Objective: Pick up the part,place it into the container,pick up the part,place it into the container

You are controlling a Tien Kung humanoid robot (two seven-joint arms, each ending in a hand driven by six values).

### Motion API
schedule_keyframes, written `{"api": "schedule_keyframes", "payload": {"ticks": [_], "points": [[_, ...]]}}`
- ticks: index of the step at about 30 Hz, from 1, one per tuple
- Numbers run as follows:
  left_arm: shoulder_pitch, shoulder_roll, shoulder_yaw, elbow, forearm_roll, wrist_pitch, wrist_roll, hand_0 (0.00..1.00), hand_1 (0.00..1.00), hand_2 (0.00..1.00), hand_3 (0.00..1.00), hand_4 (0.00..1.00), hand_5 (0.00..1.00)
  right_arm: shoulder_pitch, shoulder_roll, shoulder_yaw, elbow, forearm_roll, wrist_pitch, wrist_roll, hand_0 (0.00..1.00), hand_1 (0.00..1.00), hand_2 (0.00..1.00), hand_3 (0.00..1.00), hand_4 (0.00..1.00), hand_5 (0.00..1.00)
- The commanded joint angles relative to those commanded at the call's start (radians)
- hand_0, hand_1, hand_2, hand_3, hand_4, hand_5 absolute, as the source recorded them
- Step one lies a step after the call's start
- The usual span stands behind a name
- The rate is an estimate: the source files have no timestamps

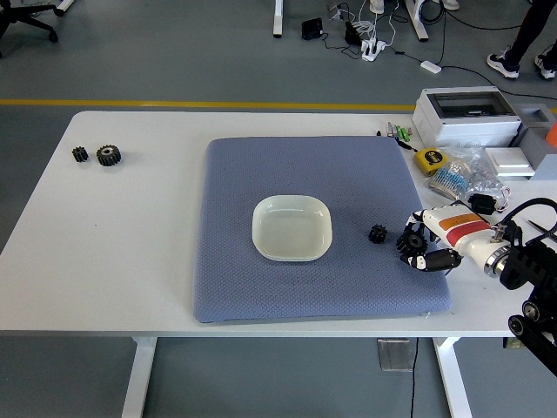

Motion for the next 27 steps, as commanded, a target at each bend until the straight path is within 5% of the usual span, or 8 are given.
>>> {"api": "schedule_keyframes", "payload": {"ticks": [14,20,27], "points": [[0.003,0.002,0.000,0.000,0.005,-0.002,0.001,0.669,0.653,0.623,0.559,0.582,0.531,0.096,0.023,-0.114,0.175,-0.006,0.004,-0.017,0.158,0.384,0.473,0.497,0.704,0.415],[-0.001,0.008,-0.007,0.000,0.011,-0.002,0.002,0.670,0.652,0.623,0.559,0.582,0.531,0.213,0.055,-0.220,0.162,0.013,0.019,-0.021,0.159,0.384,0.474,0.500,0.702,0.423],[-0.007,0.011,-0.012,0.000,0.014,0.000,0.003,0.670,0.647,0.622,0.559,0.582,0.531,0.355,0.141,-0.317,0.057,0.026,0.034,-0.032,0.162,0.388,0.478,0.502,0.705,0.414]]}}
